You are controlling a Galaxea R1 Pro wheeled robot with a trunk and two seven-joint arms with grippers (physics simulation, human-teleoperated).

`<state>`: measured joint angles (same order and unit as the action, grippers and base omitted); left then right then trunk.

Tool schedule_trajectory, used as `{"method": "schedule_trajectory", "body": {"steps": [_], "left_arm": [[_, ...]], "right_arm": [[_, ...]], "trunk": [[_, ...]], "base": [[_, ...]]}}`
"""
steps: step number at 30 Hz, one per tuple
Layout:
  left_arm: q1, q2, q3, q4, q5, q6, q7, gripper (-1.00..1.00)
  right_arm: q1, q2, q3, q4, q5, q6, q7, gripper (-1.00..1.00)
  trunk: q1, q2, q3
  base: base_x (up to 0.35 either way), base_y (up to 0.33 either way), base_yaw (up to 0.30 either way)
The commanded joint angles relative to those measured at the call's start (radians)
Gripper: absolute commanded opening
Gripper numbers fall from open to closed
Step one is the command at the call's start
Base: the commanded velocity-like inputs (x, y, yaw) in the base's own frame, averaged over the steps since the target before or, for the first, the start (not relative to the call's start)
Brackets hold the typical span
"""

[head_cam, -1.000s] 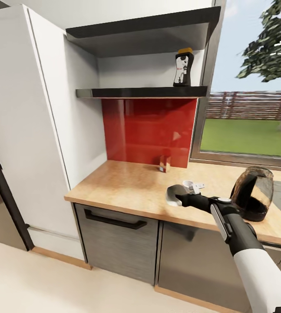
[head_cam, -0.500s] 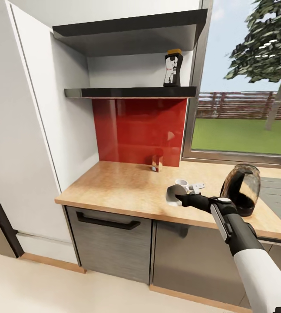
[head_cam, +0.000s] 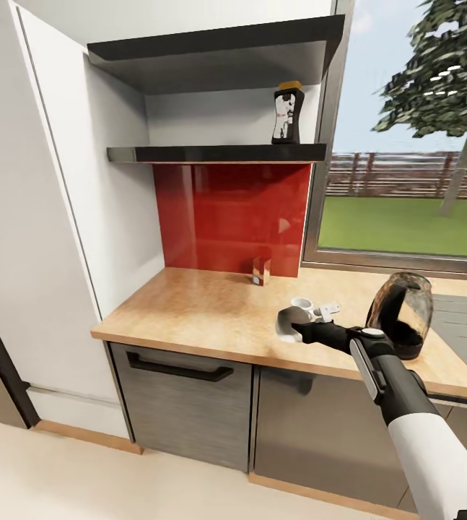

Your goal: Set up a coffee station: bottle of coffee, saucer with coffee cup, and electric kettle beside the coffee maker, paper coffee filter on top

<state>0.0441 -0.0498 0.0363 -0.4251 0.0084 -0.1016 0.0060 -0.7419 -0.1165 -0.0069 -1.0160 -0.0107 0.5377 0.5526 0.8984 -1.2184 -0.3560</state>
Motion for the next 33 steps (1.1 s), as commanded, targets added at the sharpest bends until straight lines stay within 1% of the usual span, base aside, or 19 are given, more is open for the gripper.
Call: {"method": "schedule_trajectory", "body": {"steps": [1,6,17,25,29,33], "left_arm": [[0.000,-0.001,0.004,-0.001,0.001,-0.001,0.000,1.00],[0.000,-0.001,0.004,-0.001,0.001,-0.001,0.000,1.00],[0.000,-0.001,0.005,0.000,0.001,-0.002,0.000,1.00],[0.000,0.000,0.005,0.000,0.001,-0.003,0.000,1.00],[0.000,0.001,0.005,0.000,0.001,-0.003,0.000,1.00],[0.000,0.000,0.005,0.000,0.001,-0.003,0.000,1.00]], "right_arm": [[-0.001,0.000,-0.001,-0.001,-0.002,0.007,0.003,-1.00],[-0.001,-0.001,-0.001,-0.001,-0.003,0.007,0.003,-1.00],[-0.001,-0.001,-0.001,-0.001,-0.003,0.007,0.003,-1.00],[-0.001,-0.001,-0.001,-0.001,-0.002,0.007,0.003,-1.00],[-0.001,0.000,-0.001,-0.001,-0.003,0.007,0.003,-1.00],[-0.001,0.000,-0.001,-0.001,-0.003,0.007,0.003,-1.00]], "trunk": [[0.000,-0.001,-0.001],[0.000,-0.001,0.000],[0.000,-0.001,0.004],[0.000,-0.001,0.005],[0.000,-0.001,0.005],[0.000,-0.001,0.006]], "base": [[0.000,0.000,-0.009],[0.000,0.000,-0.102],[-0.004,0.000,-0.232],[-0.222,0.068,-0.057],[-0.074,0.033,-0.052],[-0.018,0.008,-0.186]]}}
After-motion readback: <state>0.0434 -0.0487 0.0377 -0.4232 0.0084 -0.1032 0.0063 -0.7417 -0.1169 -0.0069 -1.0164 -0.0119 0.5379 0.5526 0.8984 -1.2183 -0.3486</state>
